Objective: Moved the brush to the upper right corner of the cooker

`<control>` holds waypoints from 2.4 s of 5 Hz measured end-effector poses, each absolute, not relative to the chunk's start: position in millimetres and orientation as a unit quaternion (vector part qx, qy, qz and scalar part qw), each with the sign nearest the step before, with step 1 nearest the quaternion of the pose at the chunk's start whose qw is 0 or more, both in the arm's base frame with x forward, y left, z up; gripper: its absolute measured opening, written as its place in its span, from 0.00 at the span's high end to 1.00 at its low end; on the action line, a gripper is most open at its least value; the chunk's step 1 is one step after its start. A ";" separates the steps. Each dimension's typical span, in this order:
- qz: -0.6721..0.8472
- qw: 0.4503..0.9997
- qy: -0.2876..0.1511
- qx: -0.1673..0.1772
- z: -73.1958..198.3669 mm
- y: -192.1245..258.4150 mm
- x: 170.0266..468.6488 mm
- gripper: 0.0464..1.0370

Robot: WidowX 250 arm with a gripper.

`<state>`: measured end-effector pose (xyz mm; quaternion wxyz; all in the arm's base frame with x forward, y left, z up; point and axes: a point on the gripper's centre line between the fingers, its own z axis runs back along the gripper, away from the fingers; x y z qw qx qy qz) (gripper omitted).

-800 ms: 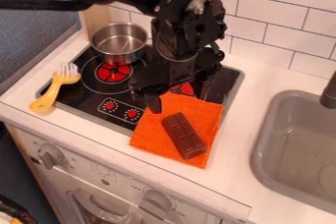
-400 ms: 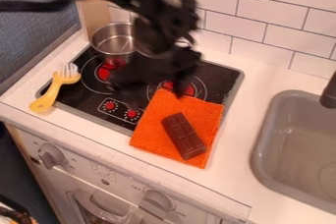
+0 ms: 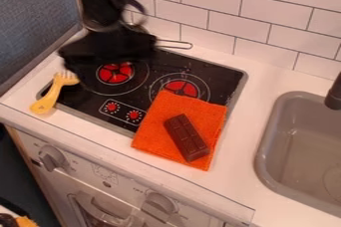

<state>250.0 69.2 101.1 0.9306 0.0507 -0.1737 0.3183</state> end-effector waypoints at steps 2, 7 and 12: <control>0.261 0.950 -0.151 0.087 77.5 126.3 260.5 0.04; 0.258 0.952 -0.127 0.106 28.4 193.2 275.4 0.04; 0.289 0.943 -0.131 0.103 13.5 201.5 274.3 0.46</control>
